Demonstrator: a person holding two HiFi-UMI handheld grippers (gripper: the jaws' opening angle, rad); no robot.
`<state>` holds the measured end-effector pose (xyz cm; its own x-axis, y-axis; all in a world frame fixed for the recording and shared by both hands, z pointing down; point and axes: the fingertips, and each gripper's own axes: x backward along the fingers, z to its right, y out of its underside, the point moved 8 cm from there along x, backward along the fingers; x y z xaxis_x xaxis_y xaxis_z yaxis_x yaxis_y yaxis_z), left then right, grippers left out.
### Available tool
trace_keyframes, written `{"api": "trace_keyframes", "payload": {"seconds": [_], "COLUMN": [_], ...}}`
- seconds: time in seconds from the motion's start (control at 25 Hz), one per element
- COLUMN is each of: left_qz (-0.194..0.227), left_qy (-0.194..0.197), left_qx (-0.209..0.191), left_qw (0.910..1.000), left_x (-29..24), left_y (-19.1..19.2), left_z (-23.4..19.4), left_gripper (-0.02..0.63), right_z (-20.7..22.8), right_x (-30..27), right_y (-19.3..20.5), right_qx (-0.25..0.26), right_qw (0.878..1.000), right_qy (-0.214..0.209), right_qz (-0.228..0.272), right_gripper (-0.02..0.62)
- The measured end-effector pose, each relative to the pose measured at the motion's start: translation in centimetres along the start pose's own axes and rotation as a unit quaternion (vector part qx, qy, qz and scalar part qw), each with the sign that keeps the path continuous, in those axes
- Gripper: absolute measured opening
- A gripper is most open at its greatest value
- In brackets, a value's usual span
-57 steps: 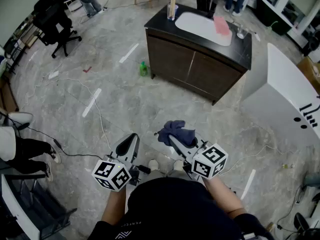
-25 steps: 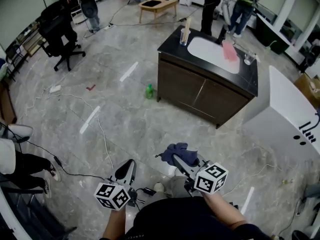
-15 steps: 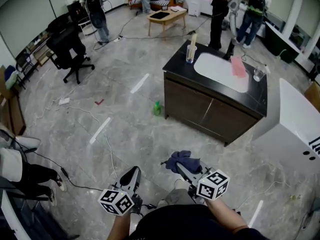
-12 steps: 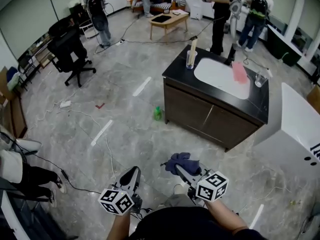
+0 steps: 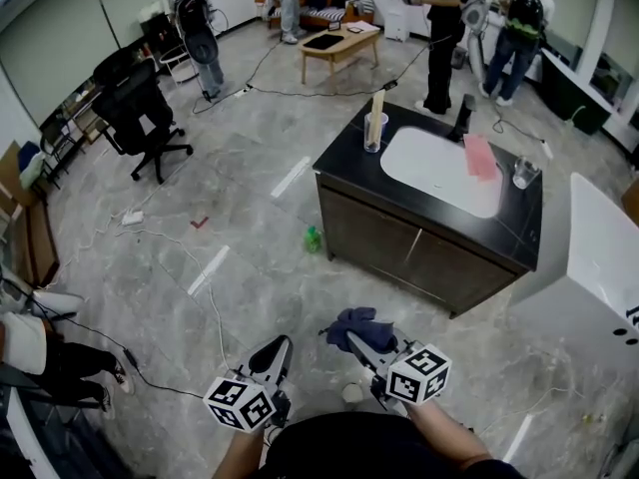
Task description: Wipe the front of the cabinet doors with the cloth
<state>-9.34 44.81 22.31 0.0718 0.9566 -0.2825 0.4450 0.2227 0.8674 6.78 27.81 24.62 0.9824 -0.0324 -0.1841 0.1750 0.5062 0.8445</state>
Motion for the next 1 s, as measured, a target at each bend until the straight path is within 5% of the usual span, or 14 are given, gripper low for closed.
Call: {"api": "trace_keyframes", "payload": {"seconds": [0.48,1.0], "left_qz": [-0.013,-0.050], "left_qy": [0.042,0.104], "left_qx": [-0.043,-0.058], "left_qw": [0.9981,0.9916], "left_x": [-6.0,-13.1], "left_y": [-3.1,-9.8], "left_z": [-1.0,-11.8], "left_gripper": [0.020,0.020], "right_z": [3.4,6.8], "right_x": [0.2,-10.1], "right_y": [-0.5,-4.0], "right_qx": [-0.019,-0.026], "right_qw": [0.998,0.989], "right_qy": [0.053,0.138], "right_qz": [0.025,0.044], "right_gripper": [0.109,0.109]}}
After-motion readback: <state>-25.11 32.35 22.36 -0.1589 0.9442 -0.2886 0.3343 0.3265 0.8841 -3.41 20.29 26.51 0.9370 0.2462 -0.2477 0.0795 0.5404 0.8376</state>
